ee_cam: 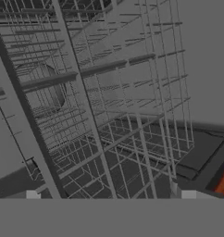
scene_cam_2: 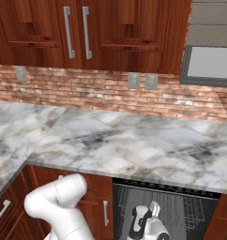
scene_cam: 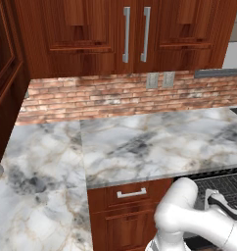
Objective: Open the dishwasher door and pull out the top rack.
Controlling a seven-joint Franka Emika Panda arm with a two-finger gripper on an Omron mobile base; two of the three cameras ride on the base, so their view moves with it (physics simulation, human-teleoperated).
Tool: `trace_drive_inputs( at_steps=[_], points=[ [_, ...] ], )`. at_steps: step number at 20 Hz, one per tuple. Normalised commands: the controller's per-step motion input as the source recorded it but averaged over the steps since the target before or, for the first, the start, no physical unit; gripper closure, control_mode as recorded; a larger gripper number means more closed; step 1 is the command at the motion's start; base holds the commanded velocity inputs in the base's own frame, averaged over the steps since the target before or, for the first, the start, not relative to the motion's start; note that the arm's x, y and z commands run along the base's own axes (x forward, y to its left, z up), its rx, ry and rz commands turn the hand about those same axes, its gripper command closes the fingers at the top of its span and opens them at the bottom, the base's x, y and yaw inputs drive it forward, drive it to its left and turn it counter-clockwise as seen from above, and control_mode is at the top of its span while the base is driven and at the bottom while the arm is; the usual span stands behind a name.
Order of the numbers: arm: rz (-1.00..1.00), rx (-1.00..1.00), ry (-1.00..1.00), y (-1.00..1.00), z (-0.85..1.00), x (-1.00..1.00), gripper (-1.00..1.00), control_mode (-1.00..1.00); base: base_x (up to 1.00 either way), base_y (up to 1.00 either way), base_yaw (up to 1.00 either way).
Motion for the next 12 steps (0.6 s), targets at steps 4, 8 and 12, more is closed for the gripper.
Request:
trace_drive_inputs(
  at_steps=[4, 8, 12],
  points=[
    [0.00, -0.01, 0.02, 0.25, -0.61, -0.62, -1.00, -1.00, 0.00, 0.00, 0.00],
    [0.00, 0.00, 0.06, 0.17, -0.44, -0.62, -1.00, -1.00, 0.00, 0.00, 0.00],
    [0.00, 0.03, 0.15, 0.10, -0.06, -0.47, -1.00, -1.00, 0.00, 0.00, 0.00]
  ],
)
